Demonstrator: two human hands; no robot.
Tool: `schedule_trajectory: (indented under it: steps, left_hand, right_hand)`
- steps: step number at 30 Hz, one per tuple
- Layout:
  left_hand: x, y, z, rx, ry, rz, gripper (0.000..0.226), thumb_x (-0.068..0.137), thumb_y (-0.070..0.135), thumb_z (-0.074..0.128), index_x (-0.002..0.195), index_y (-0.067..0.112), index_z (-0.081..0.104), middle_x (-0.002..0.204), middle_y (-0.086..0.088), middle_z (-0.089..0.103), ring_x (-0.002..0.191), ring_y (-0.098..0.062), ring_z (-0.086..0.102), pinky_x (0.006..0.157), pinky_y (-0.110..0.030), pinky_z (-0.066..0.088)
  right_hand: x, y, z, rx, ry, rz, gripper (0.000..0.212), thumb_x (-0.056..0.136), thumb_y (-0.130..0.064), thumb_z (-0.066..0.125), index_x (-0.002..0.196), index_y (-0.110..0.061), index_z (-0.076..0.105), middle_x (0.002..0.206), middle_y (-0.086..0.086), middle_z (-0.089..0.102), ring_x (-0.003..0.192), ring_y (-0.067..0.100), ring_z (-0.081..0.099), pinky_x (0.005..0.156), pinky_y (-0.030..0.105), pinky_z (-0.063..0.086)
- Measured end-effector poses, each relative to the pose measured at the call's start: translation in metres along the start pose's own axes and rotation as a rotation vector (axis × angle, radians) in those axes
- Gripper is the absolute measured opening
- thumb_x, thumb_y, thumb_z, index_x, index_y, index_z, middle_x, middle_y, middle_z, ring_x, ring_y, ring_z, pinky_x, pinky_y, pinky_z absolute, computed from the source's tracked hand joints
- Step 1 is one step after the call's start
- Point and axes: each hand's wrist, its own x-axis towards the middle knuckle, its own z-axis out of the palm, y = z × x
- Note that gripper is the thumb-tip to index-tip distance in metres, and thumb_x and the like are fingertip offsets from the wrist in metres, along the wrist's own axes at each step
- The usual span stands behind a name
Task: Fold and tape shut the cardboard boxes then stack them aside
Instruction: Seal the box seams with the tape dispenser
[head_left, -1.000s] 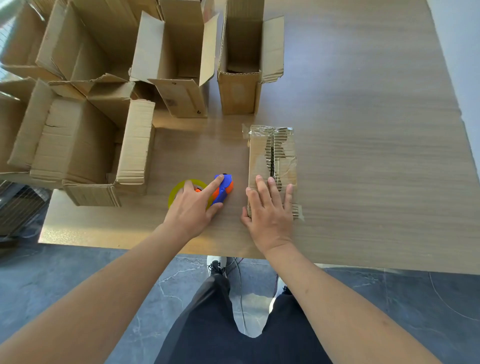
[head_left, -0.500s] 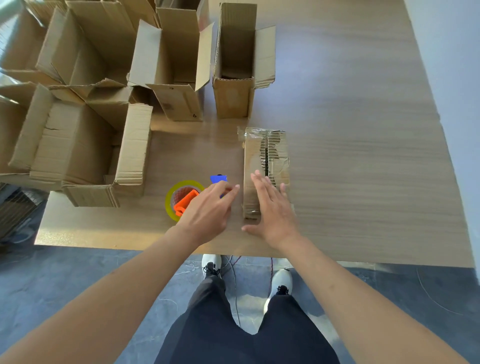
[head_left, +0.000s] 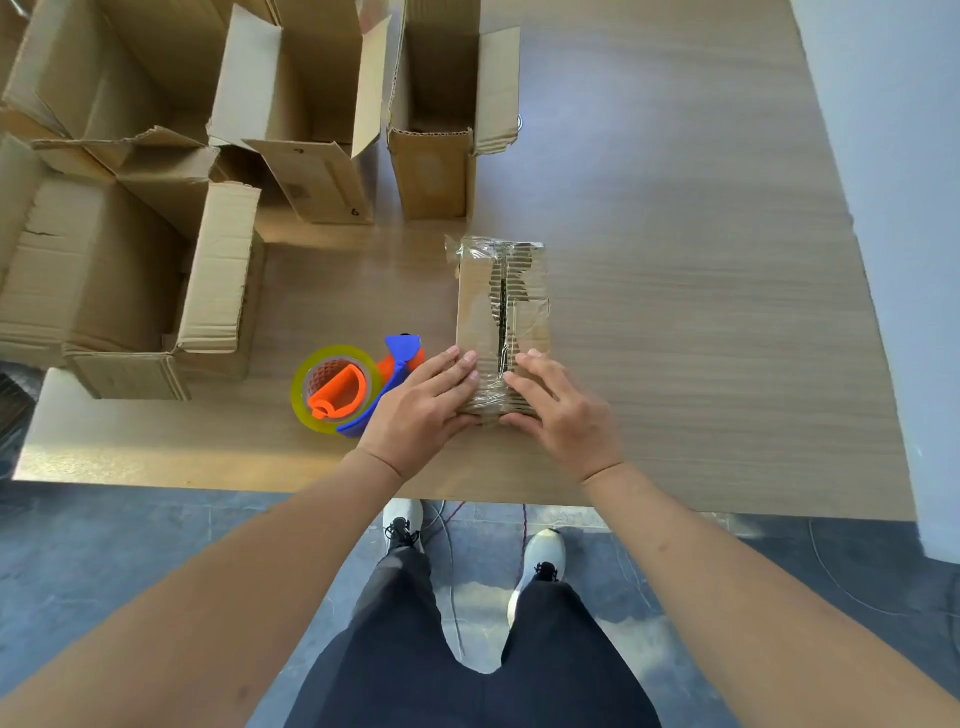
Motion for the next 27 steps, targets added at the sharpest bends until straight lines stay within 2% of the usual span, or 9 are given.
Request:
schedule_trajectory:
  steps: [4, 8, 11, 15, 18, 21, 23, 25, 27]
  left_hand:
    - [0.002, -0.004, -0.003, -0.004, -0.032, 0.036, 0.055, 0.079, 0.018, 0.088, 0.126, -0.003, 0.069, 0.143, -0.016, 0.060, 0.135, -0.038, 0.054, 0.108, -0.049, 0.050]
    - [-0.001, -0.008, -0.011, -0.024, -0.075, 0.072, 0.055, 0.087, 0.011, 0.080, 0.138, 0.000, 0.061, 0.153, -0.012, 0.051, 0.145, -0.034, 0.044, 0.119, -0.040, 0.037]
    - [-0.002, -0.008, -0.012, -0.023, -0.092, 0.063, 0.056, 0.090, 0.007, 0.077, 0.142, 0.001, 0.058, 0.155, -0.011, 0.048, 0.147, -0.033, 0.040, 0.120, -0.042, 0.036]
    - [0.000, 0.000, -0.011, -0.002, -0.101, 0.039, 0.059, 0.085, 0.010, 0.083, 0.139, 0.003, 0.061, 0.152, -0.011, 0.052, 0.144, -0.034, 0.045, 0.116, -0.045, 0.042]
    - [0.011, 0.020, -0.010, 0.071, -0.084, 0.048, 0.062, 0.071, 0.020, 0.094, 0.126, 0.003, 0.071, 0.137, -0.013, 0.065, 0.126, -0.036, 0.061, 0.106, -0.042, 0.049]
    - [0.026, 0.039, -0.003, 0.147, -0.082, 0.063, 0.063, 0.060, 0.033, 0.099, 0.113, 0.005, 0.078, 0.122, -0.011, 0.073, 0.108, -0.033, 0.071, 0.092, -0.038, 0.058]
    - [0.031, 0.044, 0.003, 0.140, -0.092, 0.048, 0.063, 0.060, 0.036, 0.099, 0.112, 0.006, 0.078, 0.121, -0.009, 0.074, 0.106, -0.033, 0.071, 0.087, -0.037, 0.061]
    - [0.031, 0.044, 0.007, 0.135, -0.090, 0.039, 0.062, 0.063, 0.036, 0.098, 0.114, 0.007, 0.078, 0.122, -0.008, 0.074, 0.107, -0.033, 0.070, 0.088, -0.038, 0.061]
    - [0.029, 0.044, 0.009, 0.127, -0.075, 0.026, 0.061, 0.064, 0.034, 0.097, 0.114, 0.007, 0.077, 0.124, -0.007, 0.073, 0.108, -0.033, 0.070, 0.089, -0.037, 0.061]
  right_hand:
    - [-0.001, 0.006, 0.004, -0.022, 0.022, -0.045, 0.047, 0.094, -0.046, 0.068, 0.129, -0.014, 0.070, 0.139, 0.006, 0.063, 0.134, 0.022, 0.057, 0.095, 0.035, 0.058]
    - [-0.012, 0.023, -0.003, 0.087, -0.099, -0.125, 0.061, 0.092, -0.017, 0.074, 0.149, -0.011, 0.052, 0.158, 0.007, 0.045, 0.149, 0.023, 0.039, 0.113, 0.041, 0.046]
    - [-0.027, 0.031, -0.011, 0.128, -0.096, 0.014, 0.072, 0.090, -0.002, 0.072, 0.155, -0.018, 0.044, 0.163, -0.002, 0.038, 0.149, 0.021, 0.038, 0.107, 0.044, 0.052]
    - [-0.047, 0.029, -0.033, 0.113, -0.119, 0.238, 0.076, 0.088, -0.025, 0.079, 0.155, -0.021, 0.043, 0.162, -0.004, 0.039, 0.145, 0.018, 0.044, 0.097, 0.045, 0.057]
    - [-0.051, 0.014, -0.041, 0.057, -0.022, 0.303, 0.054, 0.099, -0.023, 0.060, 0.151, -0.013, 0.049, 0.157, 0.004, 0.046, 0.137, 0.022, 0.053, 0.105, 0.043, 0.052]
    - [-0.042, -0.008, -0.034, 0.082, -0.035, 0.414, 0.059, 0.104, -0.029, 0.043, 0.158, -0.006, 0.034, 0.165, 0.011, 0.031, 0.154, 0.021, 0.028, 0.125, 0.040, 0.026]
    - [-0.034, -0.018, -0.029, 0.220, -0.078, 0.552, 0.065, 0.108, -0.035, 0.037, 0.162, -0.006, 0.017, 0.170, 0.009, 0.015, 0.157, 0.014, 0.009, 0.128, 0.035, 0.015]
    - [-0.026, -0.024, -0.026, 0.335, -0.083, 0.693, 0.069, 0.109, -0.041, 0.038, 0.164, -0.011, 0.008, 0.172, 0.003, 0.007, 0.157, 0.010, 0.004, 0.124, 0.027, 0.013]
    - [-0.021, -0.028, -0.022, 0.383, -0.030, 0.803, 0.072, 0.107, -0.044, 0.043, 0.164, -0.014, 0.010, 0.171, 0.001, 0.013, 0.157, 0.012, 0.011, 0.118, 0.022, 0.014]
